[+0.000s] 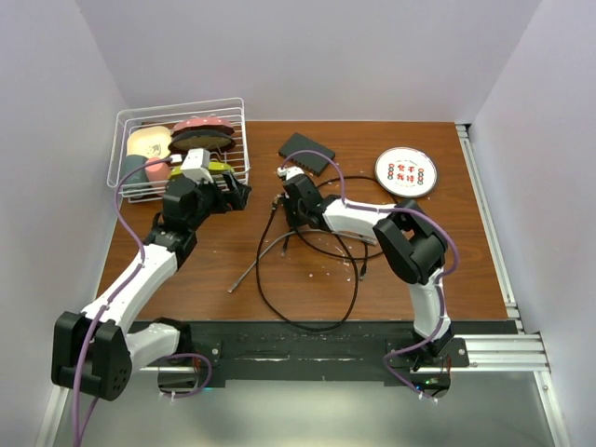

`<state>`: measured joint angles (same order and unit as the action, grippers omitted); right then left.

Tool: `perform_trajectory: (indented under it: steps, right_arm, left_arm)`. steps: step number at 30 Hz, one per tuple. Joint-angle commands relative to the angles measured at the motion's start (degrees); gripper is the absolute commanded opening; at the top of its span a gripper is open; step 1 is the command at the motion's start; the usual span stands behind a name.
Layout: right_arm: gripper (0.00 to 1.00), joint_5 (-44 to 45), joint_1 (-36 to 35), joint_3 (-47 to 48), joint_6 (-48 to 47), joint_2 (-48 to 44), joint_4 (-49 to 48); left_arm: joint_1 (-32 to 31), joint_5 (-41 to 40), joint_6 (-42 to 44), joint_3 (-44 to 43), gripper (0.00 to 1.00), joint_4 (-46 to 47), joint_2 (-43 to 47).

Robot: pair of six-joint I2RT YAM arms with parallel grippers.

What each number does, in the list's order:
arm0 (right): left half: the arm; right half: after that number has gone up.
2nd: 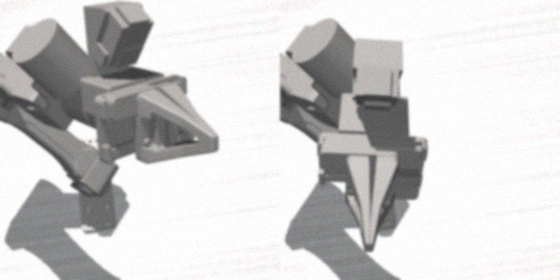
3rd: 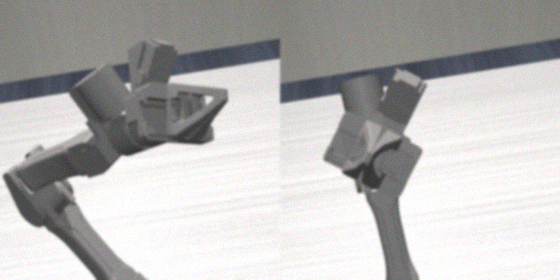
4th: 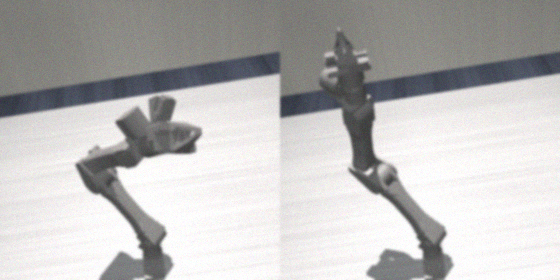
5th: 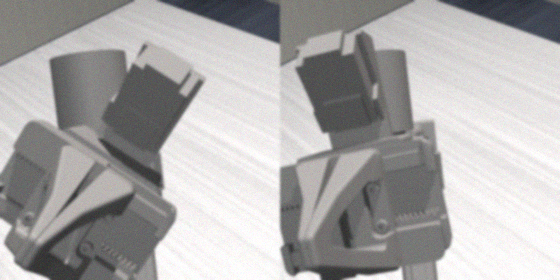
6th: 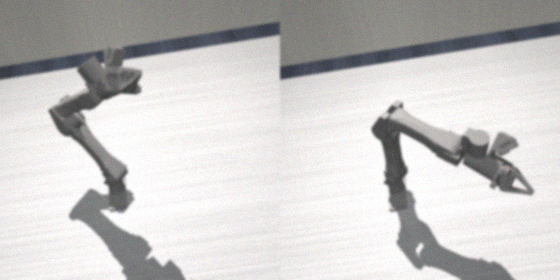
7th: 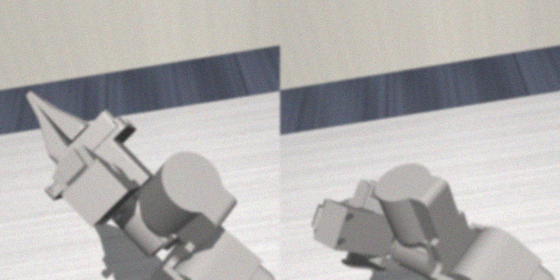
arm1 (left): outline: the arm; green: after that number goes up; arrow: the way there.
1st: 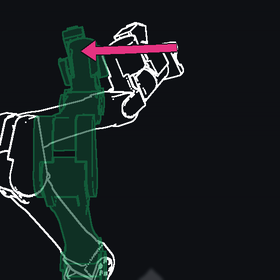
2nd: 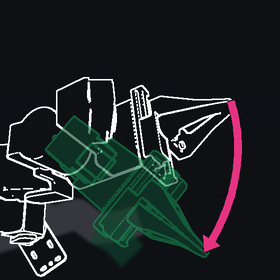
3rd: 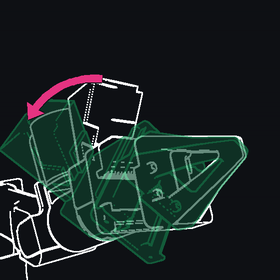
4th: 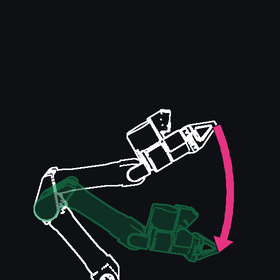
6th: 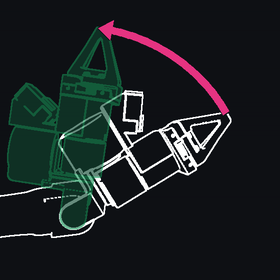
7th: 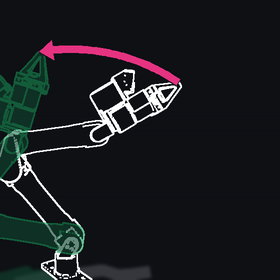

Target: Insert the plug into the switch port

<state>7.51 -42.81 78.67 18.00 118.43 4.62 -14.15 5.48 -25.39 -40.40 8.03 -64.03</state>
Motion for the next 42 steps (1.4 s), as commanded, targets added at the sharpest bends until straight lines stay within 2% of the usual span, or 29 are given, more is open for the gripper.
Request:
perform_trajectory:
  steps: [1,5,7,13,21,26,42]
  right_arm:
    - [0.00,-4.0,0.0,-3.0,0.3,-7.3,-3.6]
    - [0.00,-7.3,0.0,-6.2,0.4,-13.1,-5.8]
    - [0.00,-12.1,0.0,-7.7,-0.1,-16.0,-7.3]
    - [0.00,-19.6,-0.7,-10.2,0.1,-20.0,-9.0]
    - [0.00,-17.2,-3.2,-12.9,0.1,-23.6,-9.8]
    - [0.00,-15.7,-4.0,-13.4,-0.2,-24.4,-9.9]
    - [0.00,-14.2,-4.4,-14.3,-0.8,-26.9,-10.4]
  left_arm:
    - [0.4,-0.5,0.2,-1.2,1.00,1.1,1.8]
    - [0.4,1.5,-0.5,-0.6,1.00,2.2,1.5]
    - [0.4,2.4,-0.9,-0.6,1.00,3.0,0.8]
    - [0.4,6.4,-2.7,-0.6,0.99,5.2,-1.3]
    - [0.3,14.6,-7.2,1.6,0.94,13.6,-2.9]
    - [0.4,19.9,-8.2,1.0,0.85,15.6,-6.3]
    - [0.4,15.4,-7.0,0.0,0.83,11.2,-7.2]
